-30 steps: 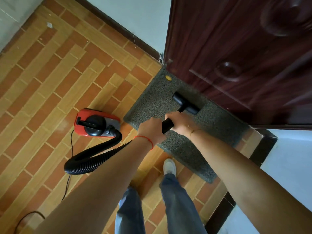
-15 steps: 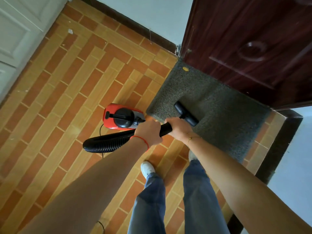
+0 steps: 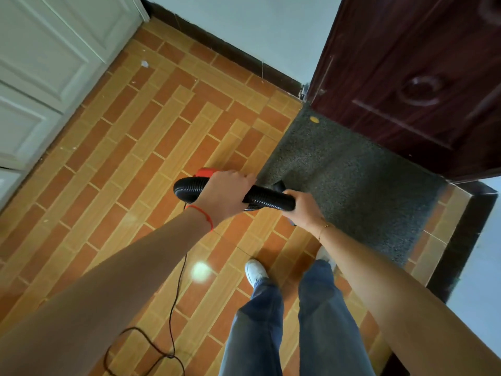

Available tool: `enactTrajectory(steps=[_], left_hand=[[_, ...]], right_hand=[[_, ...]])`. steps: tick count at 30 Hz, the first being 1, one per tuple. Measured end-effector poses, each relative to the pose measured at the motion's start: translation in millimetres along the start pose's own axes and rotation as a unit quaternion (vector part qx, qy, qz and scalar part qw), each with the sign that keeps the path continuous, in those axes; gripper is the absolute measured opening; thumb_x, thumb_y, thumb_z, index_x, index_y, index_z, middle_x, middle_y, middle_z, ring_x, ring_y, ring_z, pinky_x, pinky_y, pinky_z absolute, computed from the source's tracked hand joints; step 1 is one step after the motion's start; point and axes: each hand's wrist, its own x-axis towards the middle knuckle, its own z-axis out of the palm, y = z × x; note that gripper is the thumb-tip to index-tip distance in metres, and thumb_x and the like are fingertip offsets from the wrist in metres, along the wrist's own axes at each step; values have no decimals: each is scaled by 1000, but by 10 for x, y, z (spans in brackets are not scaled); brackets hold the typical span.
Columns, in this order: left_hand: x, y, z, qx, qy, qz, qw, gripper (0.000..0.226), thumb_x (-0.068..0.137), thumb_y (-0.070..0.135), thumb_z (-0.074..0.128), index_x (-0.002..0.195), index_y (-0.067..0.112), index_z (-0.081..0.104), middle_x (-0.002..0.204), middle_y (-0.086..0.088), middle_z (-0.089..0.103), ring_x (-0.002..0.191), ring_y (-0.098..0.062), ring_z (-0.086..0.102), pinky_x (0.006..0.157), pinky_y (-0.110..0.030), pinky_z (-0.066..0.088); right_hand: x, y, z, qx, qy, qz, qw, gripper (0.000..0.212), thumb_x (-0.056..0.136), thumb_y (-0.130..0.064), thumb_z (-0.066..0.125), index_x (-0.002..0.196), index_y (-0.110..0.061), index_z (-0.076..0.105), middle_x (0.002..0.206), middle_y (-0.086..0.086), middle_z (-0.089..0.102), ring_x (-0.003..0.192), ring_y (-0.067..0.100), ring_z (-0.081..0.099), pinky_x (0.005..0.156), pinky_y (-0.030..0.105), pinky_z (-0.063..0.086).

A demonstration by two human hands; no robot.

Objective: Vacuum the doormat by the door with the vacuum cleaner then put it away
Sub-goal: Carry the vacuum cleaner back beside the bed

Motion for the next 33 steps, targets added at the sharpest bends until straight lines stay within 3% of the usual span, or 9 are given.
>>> enactTrajectory(steps=[3,6,13,16,20,24,30,33], left_hand=[[-61,-195,-35,-34,60,-20,997,26,84,30,63,105,18,54,97,0,63,95,-24,60,88,-36,45],[-70,-377,-8,-78,118,-70,988,22,81,22,65,102,17,58,94,0,64,95,-25,59,93,-37,40],[78,-629,84,-212,164,-150,952,21,74,11,67,92,17,59,87,1,61,85,-23,55,78,-42,49],[181,-691,101,-248,185,-167,936,25,70,12,71,91,19,59,89,3,60,86,-22,55,82,-42,48],[312,-831,98,-318,220,-247,888,32,68,9,71,97,17,60,95,1,60,90,-21,54,79,-34,45],[443,-892,151,-383,206,-317,843,33,76,14,72,106,18,59,95,5,60,87,-12,52,75,-24,39],[644,-1062,405,-441,146,-395,792,37,83,25,71,113,11,55,94,-1,58,84,-18,55,71,-27,41],[737,-1211,654,-484,106,-440,749,45,80,30,72,117,11,54,96,-2,58,85,-20,56,69,-28,42]], right_hand=[[-10,-27,8,35,13,5,999,16,77,-13,73,90,-19,65,84,4,71,81,22,69,69,34,57],[1,-51,26,57,31,2,998,25,76,-10,76,100,-12,69,91,4,73,88,17,67,75,26,52],[111,-55,39,86,36,9,996,25,76,-10,76,100,-10,69,89,4,72,86,17,67,75,30,55],[185,-71,9,101,40,20,994,21,77,-10,75,97,-10,69,86,2,71,83,15,66,71,25,52],[296,-72,-41,119,69,45,989,19,77,-9,75,95,-8,70,83,3,70,82,14,65,71,23,49],[429,-45,-92,124,66,56,989,23,76,-11,75,100,-9,72,90,4,72,86,14,65,74,21,47],[584,-64,-77,130,82,85,985,20,76,-16,74,96,-11,73,88,1,73,87,14,67,73,20,45],[652,-119,-39,154,108,116,975,21,76,-18,74,96,-12,72,90,2,73,88,15,67,75,24,49]])
